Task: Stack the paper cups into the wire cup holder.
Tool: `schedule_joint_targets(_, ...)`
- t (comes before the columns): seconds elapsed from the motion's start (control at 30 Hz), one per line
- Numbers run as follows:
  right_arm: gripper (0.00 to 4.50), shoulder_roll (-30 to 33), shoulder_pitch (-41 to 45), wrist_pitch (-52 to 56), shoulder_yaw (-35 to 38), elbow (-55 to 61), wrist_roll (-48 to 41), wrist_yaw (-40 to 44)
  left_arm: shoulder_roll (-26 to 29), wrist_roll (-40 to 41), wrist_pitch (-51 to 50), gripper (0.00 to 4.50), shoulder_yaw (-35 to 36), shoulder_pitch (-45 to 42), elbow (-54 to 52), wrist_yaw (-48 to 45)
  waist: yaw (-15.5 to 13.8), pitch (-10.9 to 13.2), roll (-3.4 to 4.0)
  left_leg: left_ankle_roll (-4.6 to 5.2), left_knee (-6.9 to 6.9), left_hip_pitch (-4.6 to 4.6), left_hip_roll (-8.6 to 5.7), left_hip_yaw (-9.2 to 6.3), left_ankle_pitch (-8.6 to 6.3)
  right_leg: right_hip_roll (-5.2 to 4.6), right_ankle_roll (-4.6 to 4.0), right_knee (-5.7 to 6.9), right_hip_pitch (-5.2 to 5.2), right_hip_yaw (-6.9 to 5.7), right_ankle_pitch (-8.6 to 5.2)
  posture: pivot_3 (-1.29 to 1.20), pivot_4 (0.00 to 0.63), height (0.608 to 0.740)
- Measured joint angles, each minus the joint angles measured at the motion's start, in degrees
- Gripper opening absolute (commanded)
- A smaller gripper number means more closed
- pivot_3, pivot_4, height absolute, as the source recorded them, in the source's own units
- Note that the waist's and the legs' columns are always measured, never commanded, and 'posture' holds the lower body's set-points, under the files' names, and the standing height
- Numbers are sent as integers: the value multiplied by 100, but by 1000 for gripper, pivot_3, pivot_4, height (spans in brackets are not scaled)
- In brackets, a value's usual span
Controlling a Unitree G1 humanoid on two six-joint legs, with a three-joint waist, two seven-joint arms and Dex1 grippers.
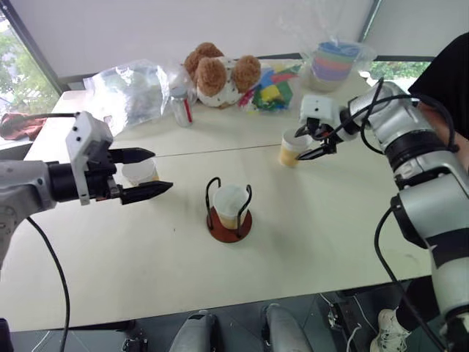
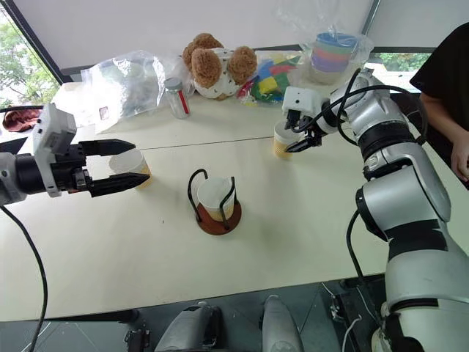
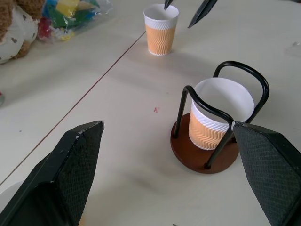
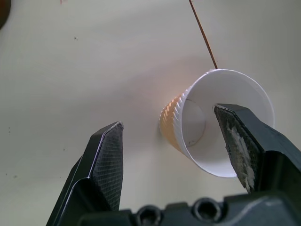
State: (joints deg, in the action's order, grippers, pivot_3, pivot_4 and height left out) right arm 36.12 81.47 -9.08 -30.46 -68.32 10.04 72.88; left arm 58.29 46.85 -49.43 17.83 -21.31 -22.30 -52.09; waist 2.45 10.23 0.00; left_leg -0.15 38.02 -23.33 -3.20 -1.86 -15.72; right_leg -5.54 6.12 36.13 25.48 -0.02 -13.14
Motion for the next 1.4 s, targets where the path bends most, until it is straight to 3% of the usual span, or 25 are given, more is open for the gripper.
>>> schedule_joint_targets(0.03,3316,-44,-12,-10,13,-71,76,-92,-18,-12,4,4500,-62,0,-2,23,1,0,0,0,0,0,0,-1,0,0,0,0,0,0,0,0,150,740)
schedule_joint_targets(0.23,333,-277,-56,1,120,-333,490,-499,-114,-139,110,4500,-141,64,-31,131,0,0,0,-1,-1,0,0,-1,1,0,0,0,1,0,0,0,150,740)
schedule_joint_targets(0.27,70,-298,-57,-1,146,-351,536,-515,-133,-146,118,4500,-147,99,-40,147,2,0,0,-1,-1,0,0,-1,1,0,0,0,0,1,0,0,150,740)
schedule_joint_targets(0.6,70,-373,-19,-89,442,-417,690,-463,-97,-218,128,4500,-184,277,-98,100,11,0,1,-2,-1,0,0,-1,1,0,0,1,1,1,0,0,150,740)
schedule_joint_targets(0.73,70,-164,511,-493,687,-229,516,621,207,-238,112,4500,-118,559,-114,-222,12,14,19,-2,-4,-3,0,0,1,3,0,0,7,1,0,0,150,740)
schedule_joint_targets(0.8,70,22,941,-485,730,309,-27,1411,328,-229,113,4500,-64,596,-125,-376,11,14,19,-2,-8,-2,3,-2,1,5,0,0,7,-1,0,0,150,740)
schedule_joint_targets(0.93,70,797,1114,273,-383,2417,-2087,1898,342,-256,160,4500,-156,515,-137,-447,-21,9,12,1,-3,1,3,-13,-4,-2,0,-2,-5,-9,0,0,150,740)
schedule_joint_targets(1.07,70,1059,1119,896,-1476,3750,-3569,1946,277,-364,280,4500,-482,400,-159,-468,-18,9,12,29,9,1,0,-7,-19,-4,0,2,-4,-6,0,0,150,740)
schedule_joint_targets(1.23,70,1335,1128,942,-2487,4445,-4353,1952,276,-512,357,4500,-636,400,-168,-498,-48,9,12,31,9,-1,1,-8,-20,-4,0,7,3,-7,0,0,150,740)
schedule_joint_targets(1.4,70,1314,1226,811,-2909,4499,-4574,1954,217,-518,366,4500,-637,400,-183,-438,-42,10,12,31,8,-3,2,-6,-20,-3,0,6,8,-6,0,0,150,740)
